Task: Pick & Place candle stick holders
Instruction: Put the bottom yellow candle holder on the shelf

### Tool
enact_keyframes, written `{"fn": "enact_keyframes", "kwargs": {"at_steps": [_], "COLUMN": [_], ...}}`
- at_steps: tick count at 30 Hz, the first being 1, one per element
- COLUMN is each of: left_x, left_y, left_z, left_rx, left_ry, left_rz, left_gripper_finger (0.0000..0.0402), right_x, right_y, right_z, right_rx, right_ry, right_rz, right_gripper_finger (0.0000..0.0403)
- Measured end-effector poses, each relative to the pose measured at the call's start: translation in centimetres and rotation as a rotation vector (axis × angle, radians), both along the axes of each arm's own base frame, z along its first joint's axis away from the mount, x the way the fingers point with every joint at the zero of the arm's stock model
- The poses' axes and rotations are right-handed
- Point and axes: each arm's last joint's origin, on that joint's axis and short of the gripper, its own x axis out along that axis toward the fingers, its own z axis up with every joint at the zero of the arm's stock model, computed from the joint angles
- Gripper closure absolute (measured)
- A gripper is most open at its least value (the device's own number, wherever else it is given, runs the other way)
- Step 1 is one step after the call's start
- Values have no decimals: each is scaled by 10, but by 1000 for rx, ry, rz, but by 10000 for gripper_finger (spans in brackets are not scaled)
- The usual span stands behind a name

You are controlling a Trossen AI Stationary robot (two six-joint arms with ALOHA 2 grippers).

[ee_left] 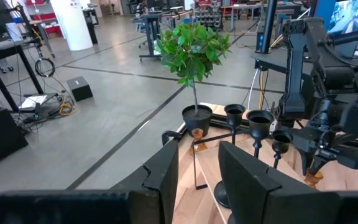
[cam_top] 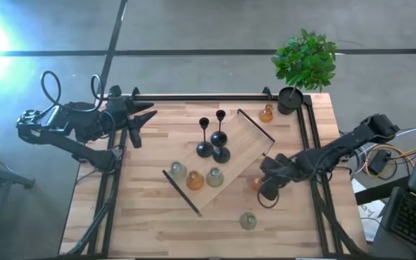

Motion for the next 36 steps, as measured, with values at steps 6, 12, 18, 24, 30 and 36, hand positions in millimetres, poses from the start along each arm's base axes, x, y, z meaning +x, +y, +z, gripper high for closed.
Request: {"fn": "enact_keyframes", "kwargs": {"at_steps": [6, 12, 18, 24, 30, 36], "left_x": [-1, -1, -2, -2, -2, -2], "left_y": [0, 0, 0, 0, 0, 0], "left_z": [0, 0, 0, 0, 0, 0], "left_rx": [7, 23, 24, 24, 24, 18], "left_ry": [5, 14, 13, 13, 13, 10], "left_rz": [-1, -3, -2, -3, -2, -1], "left_gripper_finger": [282, 282, 282, 282, 282, 282], "right_x": [3, 5, 5, 2, -2, -5], "right_y": [-5, -7, -7, -9, -10, -11], "right_z": [0, 0, 1, 6, 22, 33], "right_rx": [-11, -14, -24, -24, -2, 22], "right_ry": [-7, -27, -41, -65, -128, -175], "right_rz": [-32, -46, -51, -58, -61, -60], "right_gripper_finger": [325, 290, 240, 203, 205, 218]}}
